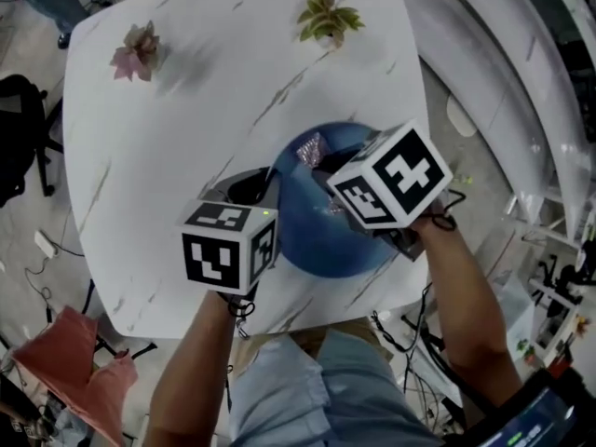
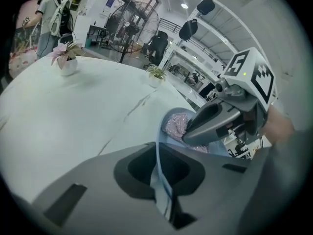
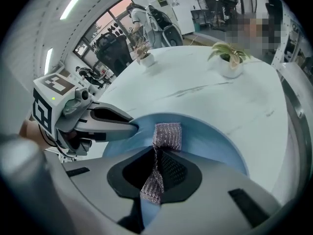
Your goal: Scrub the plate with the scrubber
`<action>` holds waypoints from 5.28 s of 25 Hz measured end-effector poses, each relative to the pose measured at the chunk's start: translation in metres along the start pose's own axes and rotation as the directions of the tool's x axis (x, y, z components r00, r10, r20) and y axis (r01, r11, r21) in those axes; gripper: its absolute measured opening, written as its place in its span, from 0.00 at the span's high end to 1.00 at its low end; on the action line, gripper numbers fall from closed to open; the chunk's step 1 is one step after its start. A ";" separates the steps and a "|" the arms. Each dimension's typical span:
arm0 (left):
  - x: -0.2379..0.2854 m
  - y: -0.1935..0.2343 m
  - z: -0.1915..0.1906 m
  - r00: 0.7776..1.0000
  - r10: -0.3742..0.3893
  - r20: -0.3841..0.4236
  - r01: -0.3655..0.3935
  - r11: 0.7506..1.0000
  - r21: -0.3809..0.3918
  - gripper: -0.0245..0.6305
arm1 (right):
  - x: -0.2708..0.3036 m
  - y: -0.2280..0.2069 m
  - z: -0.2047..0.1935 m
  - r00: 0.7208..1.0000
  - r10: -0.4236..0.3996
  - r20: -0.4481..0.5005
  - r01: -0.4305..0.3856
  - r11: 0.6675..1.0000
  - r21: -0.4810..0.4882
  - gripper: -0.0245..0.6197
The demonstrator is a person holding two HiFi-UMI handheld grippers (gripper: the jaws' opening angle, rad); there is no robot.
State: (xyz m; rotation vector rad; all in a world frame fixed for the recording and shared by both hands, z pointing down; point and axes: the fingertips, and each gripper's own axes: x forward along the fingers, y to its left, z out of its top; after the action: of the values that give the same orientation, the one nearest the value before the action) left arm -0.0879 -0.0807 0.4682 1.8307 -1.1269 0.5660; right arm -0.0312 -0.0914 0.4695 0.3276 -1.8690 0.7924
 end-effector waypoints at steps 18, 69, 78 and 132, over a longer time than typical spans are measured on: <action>0.002 -0.003 -0.004 1.000 -0.028 -0.001 0.027 0.999 -0.033 0.94 | 0.019 0.064 -0.029 0.995 0.052 0.085 -0.059 0.994 0.088 0.89; 0.002 -0.003 -0.005 0.996 -0.067 -0.064 0.068 0.998 0.016 0.94 | -0.019 -0.028 -0.027 0.996 0.086 0.028 -0.090 0.972 0.219 0.89; 0.002 -0.002 -0.004 0.996 -0.075 -0.048 0.075 0.997 0.006 0.94 | 0.007 0.028 -0.018 0.992 0.126 -0.022 -0.123 0.987 0.107 0.89; 0.003 -0.003 -0.004 0.997 -0.067 -0.047 0.067 0.998 0.009 0.94 | -0.015 -0.018 -0.031 0.996 0.093 -0.020 -0.089 0.985 0.150 0.89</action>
State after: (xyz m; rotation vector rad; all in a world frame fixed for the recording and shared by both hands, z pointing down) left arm -0.0835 -0.0782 0.4710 1.8478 -1.0295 0.5731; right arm 0.0076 -0.0867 0.4702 0.3258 -1.8143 0.9968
